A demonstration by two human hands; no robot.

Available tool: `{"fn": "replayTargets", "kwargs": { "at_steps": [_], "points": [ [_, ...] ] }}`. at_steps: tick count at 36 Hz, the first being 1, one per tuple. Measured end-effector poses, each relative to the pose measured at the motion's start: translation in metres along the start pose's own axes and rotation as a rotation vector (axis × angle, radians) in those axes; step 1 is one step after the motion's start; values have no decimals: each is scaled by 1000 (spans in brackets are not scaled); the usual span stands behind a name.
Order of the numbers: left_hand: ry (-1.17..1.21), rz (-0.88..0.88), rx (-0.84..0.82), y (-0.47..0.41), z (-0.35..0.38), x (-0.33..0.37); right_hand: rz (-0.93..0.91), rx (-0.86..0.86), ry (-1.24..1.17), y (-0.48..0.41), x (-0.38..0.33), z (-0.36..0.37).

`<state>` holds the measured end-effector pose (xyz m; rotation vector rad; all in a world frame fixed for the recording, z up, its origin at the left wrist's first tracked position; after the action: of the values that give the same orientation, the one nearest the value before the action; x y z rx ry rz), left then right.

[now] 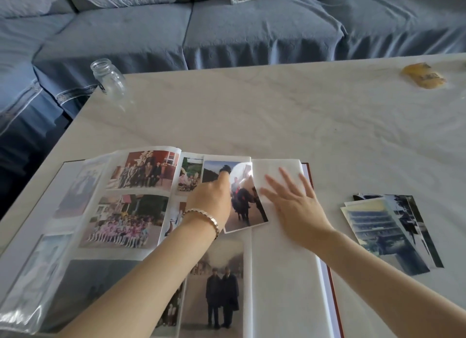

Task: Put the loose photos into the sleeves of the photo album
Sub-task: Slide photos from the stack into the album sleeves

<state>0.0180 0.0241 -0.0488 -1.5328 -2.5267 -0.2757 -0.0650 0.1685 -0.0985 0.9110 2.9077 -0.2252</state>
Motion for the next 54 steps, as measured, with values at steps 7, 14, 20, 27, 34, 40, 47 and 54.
{"fn": "replayTargets", "kwargs": {
  "at_steps": [7,14,20,27,34,40,47,54],
  "points": [
    [-121,6,8,7,-1,-20,-424,2,113,-13,2,6],
    [-103,-86,-33,14,-8,-39,-441,25,21,-8,10,7],
    [-189,-51,5,11,-6,-34,-448,154,-18,-11,10,-2],
    [-51,-11,124,-3,-15,-21,-334,319,-37,-12,9,-13],
    [32,-87,94,-13,-21,0,-289,491,-87,-8,6,-18],
    [89,-120,108,-14,-21,10,-272,534,-116,-6,5,-22],
    [75,36,303,-10,-41,17,-237,505,-159,-5,4,-24],
    [216,-37,138,-10,-10,13,-211,496,-154,-2,5,-24]
  ]
}}
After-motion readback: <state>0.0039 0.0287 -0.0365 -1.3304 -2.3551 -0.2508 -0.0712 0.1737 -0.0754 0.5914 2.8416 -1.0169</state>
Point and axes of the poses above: each hand's wrist, its own y-axis away from the middle knuckle, its own z-axis out of the palm, x = y × z, the point moved 4 cm from there along -y, towards the middle knuckle, and after that the axes turned 8 degrees about y, right-handed, at the moved point
